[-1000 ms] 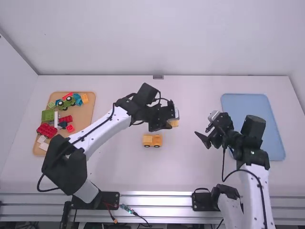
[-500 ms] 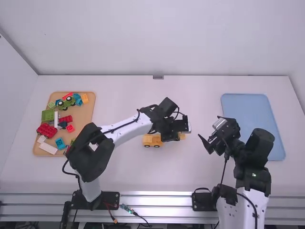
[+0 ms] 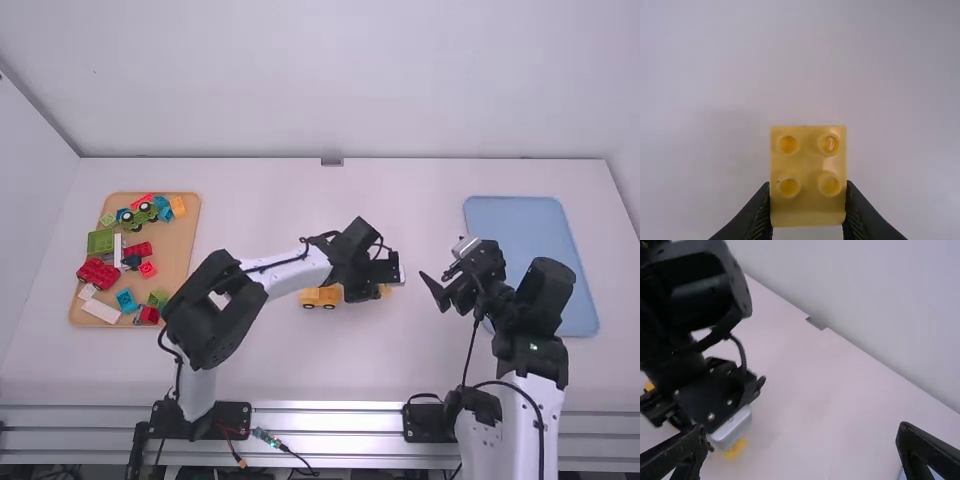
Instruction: Assemble lego blocks to make yellow taxi
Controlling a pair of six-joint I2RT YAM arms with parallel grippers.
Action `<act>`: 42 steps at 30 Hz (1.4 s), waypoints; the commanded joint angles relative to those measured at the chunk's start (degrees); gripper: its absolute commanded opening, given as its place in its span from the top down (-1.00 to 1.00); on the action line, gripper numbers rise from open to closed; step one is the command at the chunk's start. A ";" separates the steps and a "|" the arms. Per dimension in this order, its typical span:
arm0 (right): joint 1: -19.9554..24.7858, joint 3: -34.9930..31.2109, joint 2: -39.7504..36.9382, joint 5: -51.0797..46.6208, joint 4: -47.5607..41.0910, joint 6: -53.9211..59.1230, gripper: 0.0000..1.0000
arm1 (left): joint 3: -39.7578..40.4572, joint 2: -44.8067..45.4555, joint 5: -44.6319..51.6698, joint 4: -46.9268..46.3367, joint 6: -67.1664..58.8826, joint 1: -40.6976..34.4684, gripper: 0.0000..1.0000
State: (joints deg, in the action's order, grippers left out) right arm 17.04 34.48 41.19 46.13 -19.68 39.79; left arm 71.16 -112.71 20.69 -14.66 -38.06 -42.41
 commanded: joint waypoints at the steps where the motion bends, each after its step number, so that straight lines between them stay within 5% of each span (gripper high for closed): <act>1: -0.11 -0.37 0.37 0.50 0.26 -0.98 -0.98 | -2.79 0.05 -2.78 0.99 1.17 -1.46 0.96; 26: -3.28 -0.37 -4.02 0.09 -1.29 -0.96 -0.98 | -6.39 -0.26 -3.50 6.04 3.12 -0.28 0.96; 30: -3.17 -0.37 -3.24 0.37 -0.94 -0.98 -0.98 | -6.48 -0.26 -2.14 6.04 3.23 -0.44 0.78; 35: -3.17 -0.37 -1.97 0.50 -0.07 -1.01 -0.98 | -7.29 -0.26 -2.29 7.00 3.20 -0.20 0.25; 42: -3.17 -0.39 -2.56 0.48 -0.28 -1.03 -0.98 | -7.92 -0.26 -2.29 7.63 3.18 -0.44 0.06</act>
State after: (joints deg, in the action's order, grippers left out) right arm 13.98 34.46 39.24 46.11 -19.94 38.98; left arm 64.20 -112.71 17.34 -6.92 -35.18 -42.96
